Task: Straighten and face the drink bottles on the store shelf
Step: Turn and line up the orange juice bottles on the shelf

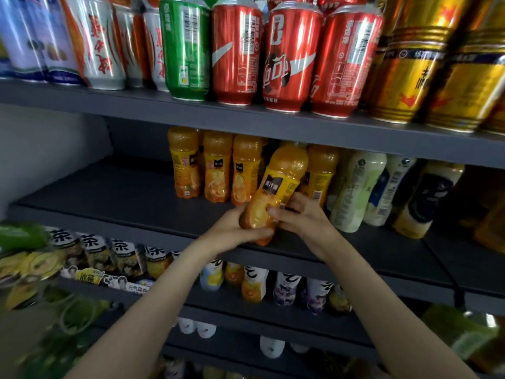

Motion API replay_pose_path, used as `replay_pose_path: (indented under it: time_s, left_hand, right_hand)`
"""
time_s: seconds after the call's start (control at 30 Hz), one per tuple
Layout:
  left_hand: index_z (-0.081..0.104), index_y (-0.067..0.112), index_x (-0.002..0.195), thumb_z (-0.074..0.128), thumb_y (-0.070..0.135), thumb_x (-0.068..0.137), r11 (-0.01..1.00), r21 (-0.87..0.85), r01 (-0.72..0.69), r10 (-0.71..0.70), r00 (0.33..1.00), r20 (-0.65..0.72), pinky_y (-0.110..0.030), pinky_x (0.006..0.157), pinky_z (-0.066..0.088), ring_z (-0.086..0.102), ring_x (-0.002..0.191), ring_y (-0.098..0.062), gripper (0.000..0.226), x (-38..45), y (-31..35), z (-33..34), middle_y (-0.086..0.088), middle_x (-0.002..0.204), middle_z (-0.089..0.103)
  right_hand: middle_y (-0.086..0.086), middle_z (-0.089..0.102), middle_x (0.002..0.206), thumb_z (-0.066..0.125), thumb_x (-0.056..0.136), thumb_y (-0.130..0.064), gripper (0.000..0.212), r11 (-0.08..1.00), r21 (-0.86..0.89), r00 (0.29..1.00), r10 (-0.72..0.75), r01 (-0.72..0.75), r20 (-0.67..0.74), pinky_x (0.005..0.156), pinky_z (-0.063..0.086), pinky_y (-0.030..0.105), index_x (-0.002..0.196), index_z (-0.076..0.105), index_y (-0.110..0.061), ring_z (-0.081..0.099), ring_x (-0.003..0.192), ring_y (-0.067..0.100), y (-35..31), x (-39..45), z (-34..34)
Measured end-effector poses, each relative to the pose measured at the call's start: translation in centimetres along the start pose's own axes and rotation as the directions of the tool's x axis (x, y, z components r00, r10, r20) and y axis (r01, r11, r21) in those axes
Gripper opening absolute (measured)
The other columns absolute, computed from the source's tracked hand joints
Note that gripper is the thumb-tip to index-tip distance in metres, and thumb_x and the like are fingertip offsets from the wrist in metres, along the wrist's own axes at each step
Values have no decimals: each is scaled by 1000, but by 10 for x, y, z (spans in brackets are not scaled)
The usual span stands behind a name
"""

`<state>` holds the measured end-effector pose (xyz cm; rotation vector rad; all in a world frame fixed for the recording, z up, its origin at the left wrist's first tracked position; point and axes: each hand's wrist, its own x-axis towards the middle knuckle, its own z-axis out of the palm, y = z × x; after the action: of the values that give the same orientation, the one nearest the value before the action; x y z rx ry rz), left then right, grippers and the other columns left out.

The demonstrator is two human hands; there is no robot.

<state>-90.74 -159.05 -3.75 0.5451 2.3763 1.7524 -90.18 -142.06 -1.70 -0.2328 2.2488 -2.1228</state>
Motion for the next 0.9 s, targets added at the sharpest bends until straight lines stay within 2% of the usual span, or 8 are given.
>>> replay_pose_path:
  time_s: [0.17, 0.37, 0.43, 0.5, 0.57, 0.63, 0.77, 0.9]
  left_hand:
    - [51, 21, 128, 81, 32, 69, 913, 407, -21, 124, 966, -228, -23, 83, 42, 53, 101, -9, 67, -18, 12, -2, 5, 111, 58]
    - [40, 21, 137, 81, 32, 68, 751, 651, -112, 276, 948, -155, -23, 89, 34, 46, 117, -18, 81, -35, 11, -16, -1, 128, 48]
    - [42, 19, 135, 78, 30, 72, 866, 488, -111, 214, 964, -160, -18, 88, 35, 47, 111, -12, 73, -37, 14, -24, 2, 124, 47]
    - [45, 20, 129, 69, 32, 81, 992, 125, -18, 33, 992, -125, -19, 87, 45, 53, 108, -10, 55, -43, 17, -34, 3, 126, 50]
    - [49, 19, 121, 61, 34, 84, 957, -248, 148, -144, 989, 35, -24, 85, 53, 60, 106, -14, 42, -49, 16, -40, -4, 126, 56]
    - [51, 17, 119, 66, 37, 78, 934, -327, 145, -138, 989, 46, -32, 91, 53, 60, 111, -18, 48, -53, 13, -42, -5, 123, 59]
    - [46, 20, 123, 82, 28, 69, 960, 220, -172, 233, 929, -288, -21, 90, 39, 46, 111, -7, 65, -59, 20, -38, 7, 119, 48]
    - [46, 27, 126, 83, 26, 67, 753, 503, -424, 531, 843, -83, -33, 103, 34, 37, 120, -10, 70, -66, 29, -41, 11, 121, 37]
  right_hand:
    - [2, 65, 116, 71, 83, -20, 26, 989, 106, 994, 106, -104, -21, 91, 52, 30, 105, 58, -22, 62, 106, 16, -13, -17, 10]
    - [20, 54, 125, 74, 80, -27, 63, 829, 512, 921, 352, -223, -168, 80, 56, 40, 130, 42, -9, 59, 105, 35, -11, -30, 32]
    - [19, 56, 122, 74, 80, -26, 60, 823, 541, 923, 327, -172, -204, 79, 55, 39, 128, 43, -9, 60, 102, 33, -11, -33, 36]
    - [15, 59, 120, 73, 80, -24, 58, 835, 541, 944, 254, -103, -212, 83, 54, 38, 129, 44, -11, 61, 104, 30, -13, -36, 36]
    - [13, 60, 122, 72, 80, -23, 59, 848, 527, 962, 188, -57, -197, 87, 54, 38, 131, 45, -12, 62, 107, 28, -19, -40, 37]
    - [13, 60, 124, 69, 82, -23, 55, 853, 521, 972, 155, -41, -177, 88, 54, 37, 131, 46, -10, 62, 109, 27, -25, -44, 39]
    - [21, 54, 126, 67, 86, -24, 54, 790, 599, 952, 268, -128, -149, 80, 55, 37, 131, 42, -8, 60, 106, 31, -32, -54, 49]
    - [26, 51, 124, 69, 83, -28, 58, 577, 794, 906, 414, -191, -84, 80, 51, 41, 129, 40, -6, 53, 115, 36, -28, -63, 59]
